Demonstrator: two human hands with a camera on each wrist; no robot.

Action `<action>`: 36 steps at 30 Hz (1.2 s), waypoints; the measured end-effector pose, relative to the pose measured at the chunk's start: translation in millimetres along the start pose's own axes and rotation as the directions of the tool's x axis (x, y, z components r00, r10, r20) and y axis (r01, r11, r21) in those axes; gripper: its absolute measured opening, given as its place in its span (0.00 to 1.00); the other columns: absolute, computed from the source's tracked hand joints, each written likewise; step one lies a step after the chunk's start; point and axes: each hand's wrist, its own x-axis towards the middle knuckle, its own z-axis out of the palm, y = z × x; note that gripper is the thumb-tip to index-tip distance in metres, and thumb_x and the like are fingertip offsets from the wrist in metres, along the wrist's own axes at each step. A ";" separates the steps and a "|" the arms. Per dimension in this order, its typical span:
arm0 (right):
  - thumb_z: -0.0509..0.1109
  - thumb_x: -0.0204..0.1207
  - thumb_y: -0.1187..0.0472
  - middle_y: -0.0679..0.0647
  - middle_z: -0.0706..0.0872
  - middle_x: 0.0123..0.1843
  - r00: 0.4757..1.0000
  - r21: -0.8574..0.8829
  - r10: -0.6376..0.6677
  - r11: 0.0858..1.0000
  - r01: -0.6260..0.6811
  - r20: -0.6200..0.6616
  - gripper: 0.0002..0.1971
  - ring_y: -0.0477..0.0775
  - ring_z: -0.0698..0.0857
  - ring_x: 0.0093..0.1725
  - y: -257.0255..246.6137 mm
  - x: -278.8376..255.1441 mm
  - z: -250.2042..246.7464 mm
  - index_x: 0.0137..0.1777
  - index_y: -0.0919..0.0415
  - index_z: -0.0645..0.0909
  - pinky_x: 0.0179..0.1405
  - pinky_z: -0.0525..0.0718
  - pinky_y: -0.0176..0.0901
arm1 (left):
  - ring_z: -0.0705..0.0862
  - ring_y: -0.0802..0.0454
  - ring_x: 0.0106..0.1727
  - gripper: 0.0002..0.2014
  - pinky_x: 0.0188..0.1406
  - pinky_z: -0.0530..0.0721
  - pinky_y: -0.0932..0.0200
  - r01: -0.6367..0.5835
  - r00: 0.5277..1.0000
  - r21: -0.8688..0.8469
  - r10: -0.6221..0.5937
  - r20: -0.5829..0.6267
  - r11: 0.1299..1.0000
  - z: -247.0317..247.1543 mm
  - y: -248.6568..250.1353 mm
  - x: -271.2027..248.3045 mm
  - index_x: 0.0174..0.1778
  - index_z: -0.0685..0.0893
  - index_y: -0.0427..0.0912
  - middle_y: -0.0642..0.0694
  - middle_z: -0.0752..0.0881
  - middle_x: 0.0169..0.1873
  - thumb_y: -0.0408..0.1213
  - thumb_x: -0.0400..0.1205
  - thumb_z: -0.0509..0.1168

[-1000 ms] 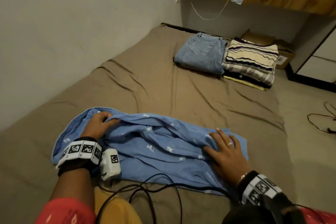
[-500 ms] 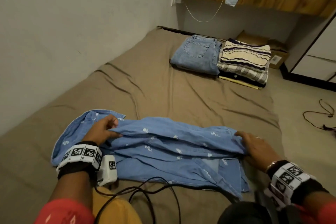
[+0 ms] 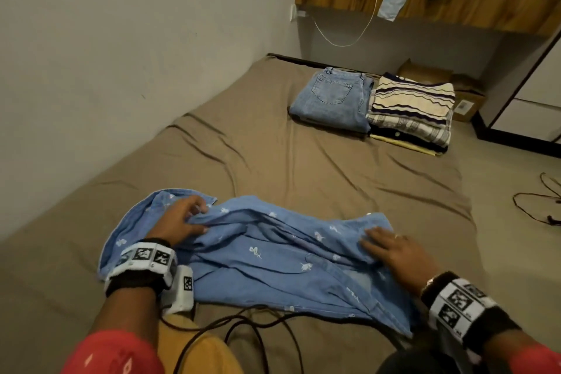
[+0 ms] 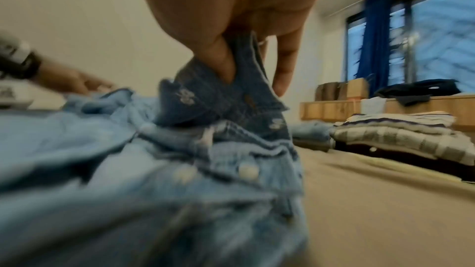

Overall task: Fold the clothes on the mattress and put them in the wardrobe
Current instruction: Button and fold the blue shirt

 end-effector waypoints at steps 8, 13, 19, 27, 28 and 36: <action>0.65 0.74 0.72 0.63 0.86 0.60 0.926 0.263 0.376 0.891 -0.369 0.027 0.20 0.63 0.85 0.58 20.5 31.0 -52.1 0.65 0.59 0.81 0.57 0.79 0.48 | 0.77 0.45 0.40 0.18 0.40 0.72 0.53 -0.044 0.976 0.093 0.062 -0.210 0.995 7.5 10.0 6.7 0.31 0.71 0.50 0.48 0.77 0.32 0.29 0.69 0.75; 0.60 0.77 0.70 0.65 0.84 0.61 0.943 0.221 0.327 0.926 -0.305 -0.068 0.18 0.66 0.80 0.62 30.6 119.2 -139.9 0.64 0.61 0.81 0.59 0.75 0.50 | 0.72 0.50 0.66 0.19 0.65 0.68 0.57 -0.370 0.929 0.105 0.365 0.063 0.923 19.5 89.1 17.0 0.37 0.83 0.63 0.46 0.74 0.63 0.70 0.60 0.65; 0.66 0.76 0.66 0.62 0.80 0.67 0.962 0.380 0.193 0.919 -0.107 -0.194 0.22 0.62 0.77 0.67 -1.0 145.5 -173.1 0.71 0.59 0.75 0.64 0.71 0.46 | 0.73 0.41 0.69 0.30 0.68 0.71 0.53 -0.534 0.826 0.168 0.469 0.314 0.829 54.1 149.9 48.4 0.62 0.83 0.36 0.36 0.75 0.67 0.54 0.70 0.63; 0.67 0.74 0.48 0.58 0.75 0.64 0.853 0.026 0.142 0.983 -0.179 0.503 0.25 0.60 0.77 0.64 -22.0 43.3 -39.5 0.70 0.54 0.69 0.59 0.76 0.48 | 0.82 0.45 0.57 0.16 0.55 0.75 0.63 -0.499 0.867 0.119 0.493 0.074 0.859 7.1 144.4 47.8 0.49 0.84 0.28 0.38 0.82 0.56 0.30 0.74 0.54; 0.70 0.70 0.50 0.58 0.78 0.60 0.852 -0.032 0.104 0.994 -0.103 0.513 0.25 0.59 0.80 0.60 -27.5 35.1 -25.0 0.66 0.54 0.72 0.55 0.78 0.50 | 0.81 0.45 0.58 0.16 0.56 0.73 0.65 -0.523 0.852 0.126 0.515 0.094 0.843 7.8 145.0 48.3 0.48 0.85 0.28 0.37 0.82 0.59 0.28 0.73 0.53; 0.63 0.59 0.57 0.52 0.80 0.22 0.994 -0.258 -0.033 0.964 0.060 0.109 0.10 0.57 0.81 0.23 4.4 15.5 4.9 0.39 0.53 0.65 0.33 0.66 0.49 | 0.78 0.49 0.58 0.17 0.54 0.67 0.83 -0.548 0.836 0.151 0.540 0.094 0.823 13.4 150.8 39.0 0.47 0.86 0.29 0.37 0.80 0.63 0.26 0.71 0.53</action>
